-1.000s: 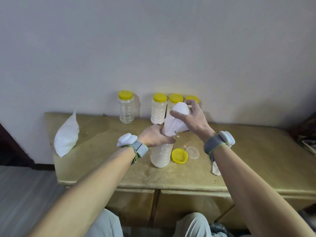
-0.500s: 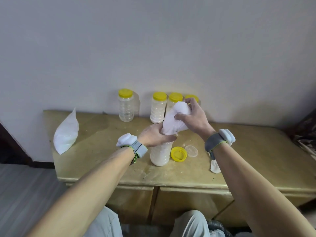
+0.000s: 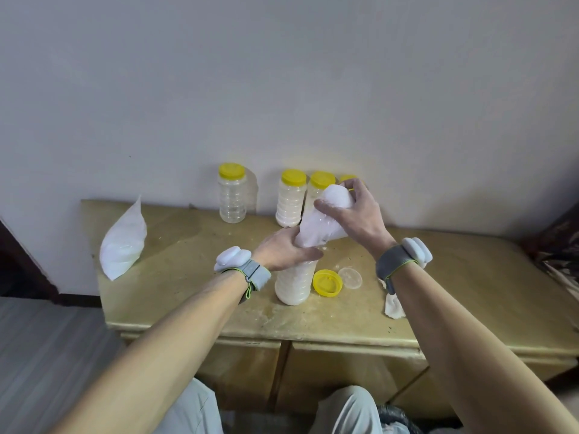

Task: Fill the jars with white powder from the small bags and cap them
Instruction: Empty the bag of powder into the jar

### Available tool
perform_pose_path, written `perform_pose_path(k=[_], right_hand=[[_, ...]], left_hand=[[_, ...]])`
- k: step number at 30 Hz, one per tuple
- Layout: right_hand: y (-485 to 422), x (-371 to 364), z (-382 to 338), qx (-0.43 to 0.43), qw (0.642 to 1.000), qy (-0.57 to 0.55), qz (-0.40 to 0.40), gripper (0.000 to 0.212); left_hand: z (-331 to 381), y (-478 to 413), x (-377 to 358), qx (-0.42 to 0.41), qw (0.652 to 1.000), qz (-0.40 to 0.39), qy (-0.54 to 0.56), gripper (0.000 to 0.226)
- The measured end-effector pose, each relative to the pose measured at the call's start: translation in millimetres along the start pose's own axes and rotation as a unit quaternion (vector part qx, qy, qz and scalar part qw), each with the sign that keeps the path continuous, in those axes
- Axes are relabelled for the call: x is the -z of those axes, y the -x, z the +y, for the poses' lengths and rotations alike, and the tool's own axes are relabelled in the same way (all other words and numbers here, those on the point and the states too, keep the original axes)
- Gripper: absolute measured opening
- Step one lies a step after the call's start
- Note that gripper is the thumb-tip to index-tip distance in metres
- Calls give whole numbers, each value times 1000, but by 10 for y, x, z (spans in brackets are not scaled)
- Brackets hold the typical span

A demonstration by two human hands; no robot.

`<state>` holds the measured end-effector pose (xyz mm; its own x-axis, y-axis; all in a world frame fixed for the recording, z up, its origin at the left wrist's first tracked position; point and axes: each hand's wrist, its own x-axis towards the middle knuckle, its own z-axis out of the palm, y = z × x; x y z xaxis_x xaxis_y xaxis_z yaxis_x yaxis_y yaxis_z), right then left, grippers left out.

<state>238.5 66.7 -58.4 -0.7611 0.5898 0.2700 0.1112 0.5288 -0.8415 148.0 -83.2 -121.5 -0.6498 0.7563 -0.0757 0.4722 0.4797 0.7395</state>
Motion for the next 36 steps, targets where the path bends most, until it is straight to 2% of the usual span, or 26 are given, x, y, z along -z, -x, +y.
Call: perform_pose_path(k=[3, 7, 9, 12, 15, 18, 23, 27, 36], right_hand=[[-14, -16, 43, 5, 1000, 25, -14, 42], [-12, -2, 18, -2, 999, 25, -30, 48], [-15, 12, -3, 7, 997, 53, -51, 45], [-19, 28, -24, 7, 999, 44, -31, 39], [-6, 16, -28, 16, 996, 67, -48, 38], [16, 23, -58, 14, 999, 37, -25, 37], [29, 14, -70, 33, 998, 47, -16, 28], [12, 28, -82, 33, 995, 72, -57, 32], [20, 16, -86, 34, 998, 51, -24, 32]], left_hand=[[14, 18, 0, 3, 1000, -3, 9, 67], [21, 29, -6, 1, 1000, 1, 21, 77], [20, 31, -5, 0, 1000, 2, 23, 77], [26, 41, -7, -5, 999, 0, 32, 75], [30, 46, 3, -11, 999, -2, 42, 72], [35, 47, 7, -8, 999, -4, 35, 70], [27, 53, 16, -7, 1000, -12, 27, 71], [31, 67, -18, -10, 1000, 10, 23, 70], [25, 51, -24, 9, 999, 19, 42, 72]])
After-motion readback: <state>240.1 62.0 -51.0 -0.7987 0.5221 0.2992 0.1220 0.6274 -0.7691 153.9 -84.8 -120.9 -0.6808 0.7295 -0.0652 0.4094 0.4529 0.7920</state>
